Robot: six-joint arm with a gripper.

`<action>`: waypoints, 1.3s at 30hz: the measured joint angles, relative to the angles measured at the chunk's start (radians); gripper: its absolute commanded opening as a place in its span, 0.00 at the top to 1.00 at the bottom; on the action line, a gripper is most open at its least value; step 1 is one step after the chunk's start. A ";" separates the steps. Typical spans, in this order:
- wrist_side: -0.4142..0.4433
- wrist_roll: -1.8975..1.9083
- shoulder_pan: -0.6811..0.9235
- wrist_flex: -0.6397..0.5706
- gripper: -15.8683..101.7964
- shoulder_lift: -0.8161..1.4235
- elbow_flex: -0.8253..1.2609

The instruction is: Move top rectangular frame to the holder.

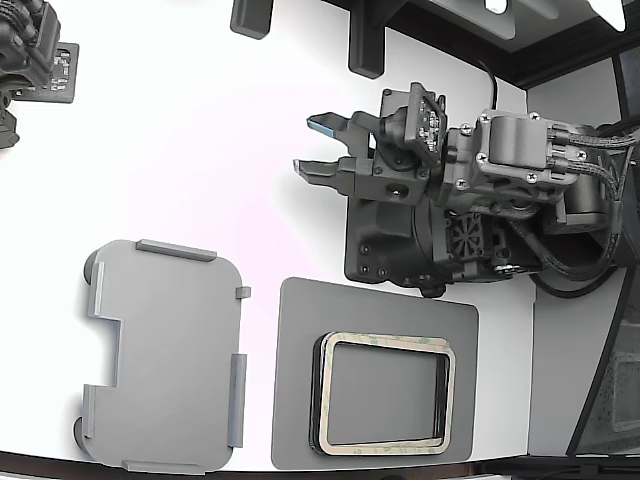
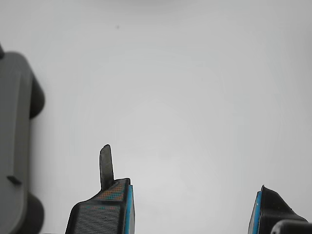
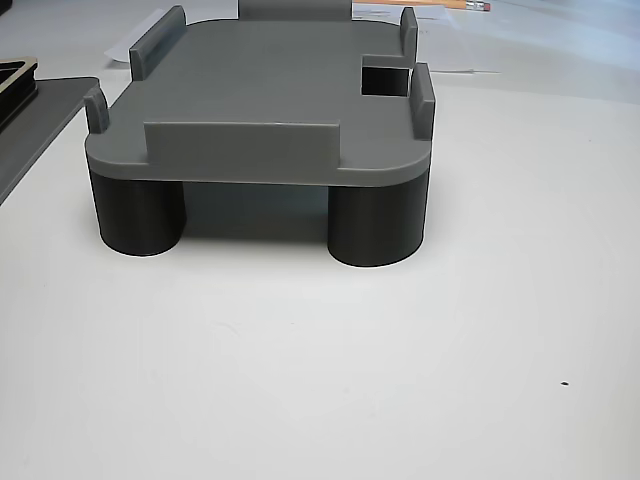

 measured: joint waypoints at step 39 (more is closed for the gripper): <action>-0.018 0.851 0.848 0.543 0.02 -0.833 -0.695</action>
